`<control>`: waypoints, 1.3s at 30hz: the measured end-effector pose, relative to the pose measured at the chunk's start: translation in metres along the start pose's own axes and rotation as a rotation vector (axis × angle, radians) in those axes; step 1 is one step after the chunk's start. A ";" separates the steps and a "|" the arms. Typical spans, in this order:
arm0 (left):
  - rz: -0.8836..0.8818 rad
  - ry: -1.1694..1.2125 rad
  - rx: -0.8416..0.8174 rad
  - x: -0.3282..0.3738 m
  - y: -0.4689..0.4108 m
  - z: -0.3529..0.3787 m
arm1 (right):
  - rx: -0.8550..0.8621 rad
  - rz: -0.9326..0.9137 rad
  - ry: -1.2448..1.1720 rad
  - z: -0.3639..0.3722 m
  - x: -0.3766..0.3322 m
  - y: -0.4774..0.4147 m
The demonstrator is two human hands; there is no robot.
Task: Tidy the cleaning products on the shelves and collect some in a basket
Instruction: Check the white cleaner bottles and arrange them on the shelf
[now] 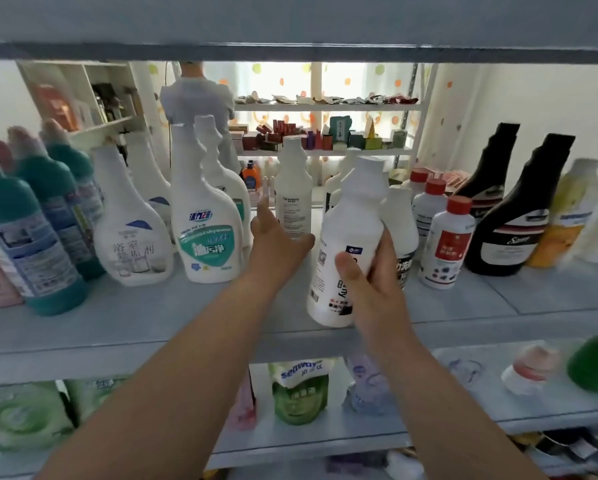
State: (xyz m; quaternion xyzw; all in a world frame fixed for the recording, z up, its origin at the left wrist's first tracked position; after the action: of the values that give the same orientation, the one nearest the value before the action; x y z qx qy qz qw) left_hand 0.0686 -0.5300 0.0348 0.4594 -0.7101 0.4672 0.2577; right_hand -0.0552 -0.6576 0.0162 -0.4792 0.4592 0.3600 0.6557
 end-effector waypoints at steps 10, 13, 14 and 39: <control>0.038 -0.061 -0.013 -0.005 -0.045 0.018 | -0.084 -0.018 0.017 0.004 0.015 -0.011; 0.049 -0.073 -0.009 -0.007 -0.037 0.013 | -0.078 -0.018 0.013 0.004 0.015 -0.012; 0.051 -0.081 -0.018 -0.008 -0.030 0.011 | -0.069 -0.019 0.016 0.004 0.015 -0.012; 0.214 -0.158 0.086 -0.037 0.088 -0.094 | -0.064 0.158 0.676 0.051 0.018 -0.042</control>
State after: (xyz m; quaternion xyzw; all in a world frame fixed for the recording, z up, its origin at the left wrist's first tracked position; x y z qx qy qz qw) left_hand 0.0011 -0.4176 0.0081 0.4269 -0.7525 0.4845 0.1295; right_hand 0.0018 -0.6200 0.0178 -0.5547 0.6745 0.2449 0.4211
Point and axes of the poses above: each hand's wrist, its own y-axis away from the middle knuckle, its own z-axis out of the palm, x = y × z, the point moved 4 cm from there along -y, towards the middle knuckle, and after that the axes turned 11 degrees about z, right-handed, at the moved point
